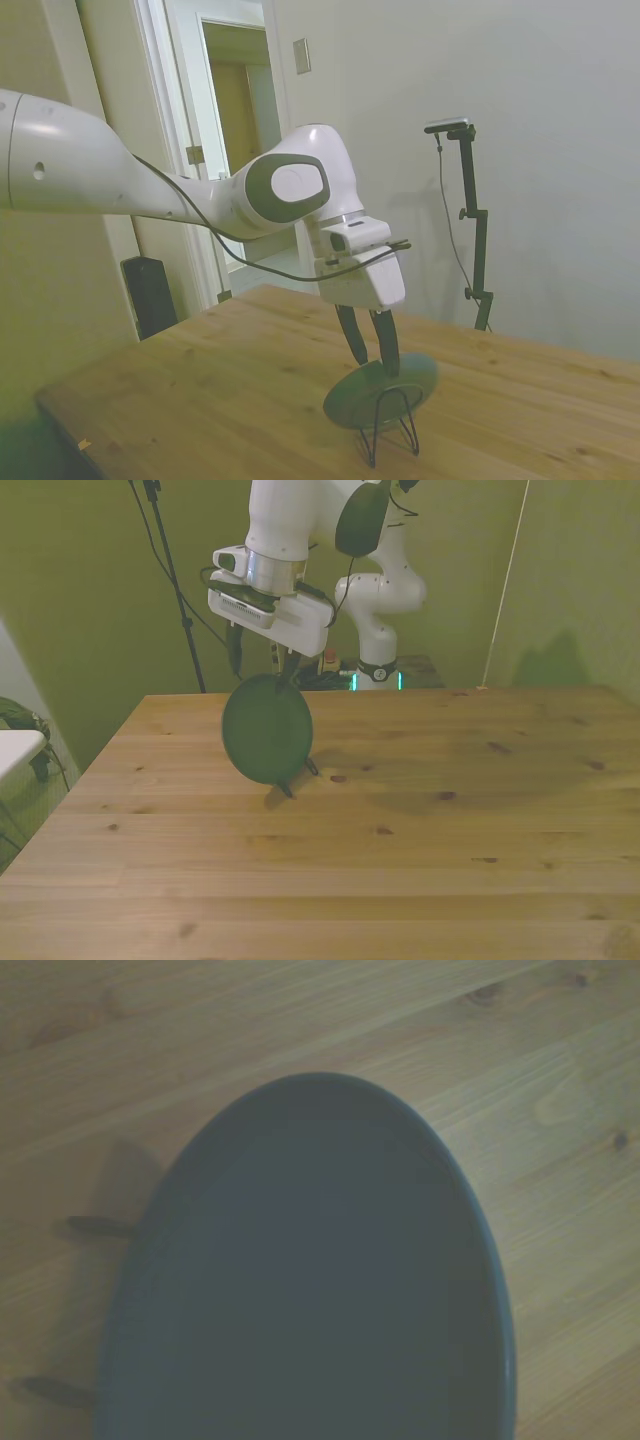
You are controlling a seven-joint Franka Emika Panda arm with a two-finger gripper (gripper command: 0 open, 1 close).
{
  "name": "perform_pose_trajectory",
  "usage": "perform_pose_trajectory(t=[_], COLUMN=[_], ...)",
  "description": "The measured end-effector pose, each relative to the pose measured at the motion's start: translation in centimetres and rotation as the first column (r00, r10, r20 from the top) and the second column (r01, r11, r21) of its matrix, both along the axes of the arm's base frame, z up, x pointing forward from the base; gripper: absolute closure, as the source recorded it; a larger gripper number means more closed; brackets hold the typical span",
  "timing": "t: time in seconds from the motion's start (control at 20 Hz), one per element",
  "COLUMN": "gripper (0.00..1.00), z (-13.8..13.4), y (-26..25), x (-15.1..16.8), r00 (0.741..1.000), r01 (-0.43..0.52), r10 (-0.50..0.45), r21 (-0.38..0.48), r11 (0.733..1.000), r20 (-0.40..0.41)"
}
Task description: Unload the plate
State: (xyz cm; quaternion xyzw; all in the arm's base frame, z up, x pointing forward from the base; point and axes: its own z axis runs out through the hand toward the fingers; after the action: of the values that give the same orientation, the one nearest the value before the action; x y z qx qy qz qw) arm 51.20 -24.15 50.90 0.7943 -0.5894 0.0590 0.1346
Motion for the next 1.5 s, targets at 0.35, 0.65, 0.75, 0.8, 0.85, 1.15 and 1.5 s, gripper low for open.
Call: perform_pose_trajectory(t=[0.35,0.65,0.75,0.8,0.85,1.15,1.5], gripper=[1.0,1.0,1.0,1.0,1.0,1.0,1.0], z=[-0.2,-0.4,-0.4,-0.4,-0.4,-0.4,-0.2], y=[-0.5,-0.7,-0.9,-0.9,-1.0,-1.3,-1.4], x=[-0.2,-0.4,-0.4,-0.4,-0.5,-0.6,-0.7], r00=[1.0,1.0,1.0,1.0,1.0,1.0,1.0], r01=[0.004,0.005,0.007,0.008,0.009,0.014,0.016], r10=[-0.004,-0.005,-0.007,-0.008,-0.009,-0.014,-0.016], r21=[-0.006,-0.012,-0.012,-0.012,-0.012,-0.013,-0.014], r11=[1.0,1.0,1.0,1.0,1.0,1.0,1.0], r20=[0.002,-0.001,-0.001,0.0,0.0,0.002,0.006])
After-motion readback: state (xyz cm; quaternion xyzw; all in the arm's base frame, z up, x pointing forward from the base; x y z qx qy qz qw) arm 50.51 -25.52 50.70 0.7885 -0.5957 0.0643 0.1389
